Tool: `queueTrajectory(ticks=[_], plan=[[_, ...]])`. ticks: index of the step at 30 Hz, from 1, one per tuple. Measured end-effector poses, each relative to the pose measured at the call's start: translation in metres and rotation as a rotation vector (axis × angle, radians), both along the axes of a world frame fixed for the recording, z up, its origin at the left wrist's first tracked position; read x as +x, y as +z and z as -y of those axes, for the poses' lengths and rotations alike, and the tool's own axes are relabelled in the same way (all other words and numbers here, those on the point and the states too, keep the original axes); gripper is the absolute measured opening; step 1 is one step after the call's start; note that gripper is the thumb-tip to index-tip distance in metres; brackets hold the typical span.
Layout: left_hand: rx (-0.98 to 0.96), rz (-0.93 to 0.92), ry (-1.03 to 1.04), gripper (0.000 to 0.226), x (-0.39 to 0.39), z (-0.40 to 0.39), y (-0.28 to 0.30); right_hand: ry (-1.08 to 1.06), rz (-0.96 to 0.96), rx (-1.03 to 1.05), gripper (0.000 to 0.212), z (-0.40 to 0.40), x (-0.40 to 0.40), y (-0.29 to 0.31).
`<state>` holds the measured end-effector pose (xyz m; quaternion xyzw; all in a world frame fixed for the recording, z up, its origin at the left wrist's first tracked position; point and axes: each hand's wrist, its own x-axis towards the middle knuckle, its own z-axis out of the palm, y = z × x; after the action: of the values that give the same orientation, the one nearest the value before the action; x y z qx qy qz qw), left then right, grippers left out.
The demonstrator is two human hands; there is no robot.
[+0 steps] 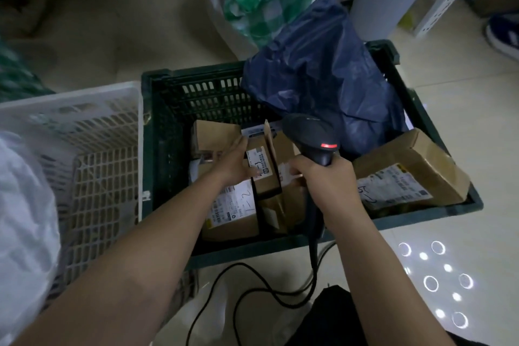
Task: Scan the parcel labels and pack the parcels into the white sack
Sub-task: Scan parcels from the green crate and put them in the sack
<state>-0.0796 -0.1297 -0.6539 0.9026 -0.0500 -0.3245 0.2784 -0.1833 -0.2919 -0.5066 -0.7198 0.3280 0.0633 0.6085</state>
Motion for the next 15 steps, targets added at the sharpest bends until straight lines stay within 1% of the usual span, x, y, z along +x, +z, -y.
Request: queueTrajectory(ticks=[2,3,7,9,12,15], plan=[[-0.032,-0.023,0.013,0.117,0.005,0.009,-0.002,-0.013,0.01,0.007,0.011,0.001,0.002,-0.001],[-0.017,-0.006,0.014,0.113,0.004,0.014,0.001,-0.018,0.007,0.006,0.013,0.001,0.003,-0.002],[0.046,0.049,0.12,0.081,-0.001,0.023,0.004,-0.027,0.001,0.015,0.017,0.003,0.002,-0.007],[0.022,0.098,0.199,0.073,-0.006,0.025,0.007,-0.029,0.009,0.027,0.018,0.003,0.002,-0.01],[-0.056,0.153,0.352,0.062,-0.007,0.026,0.012,-0.014,-0.018,0.016,0.012,0.002,0.002,-0.013],[-0.099,0.159,0.41,0.051,-0.004,0.03,0.019,0.02,-0.01,0.02,0.013,-0.001,0.0,-0.012]])
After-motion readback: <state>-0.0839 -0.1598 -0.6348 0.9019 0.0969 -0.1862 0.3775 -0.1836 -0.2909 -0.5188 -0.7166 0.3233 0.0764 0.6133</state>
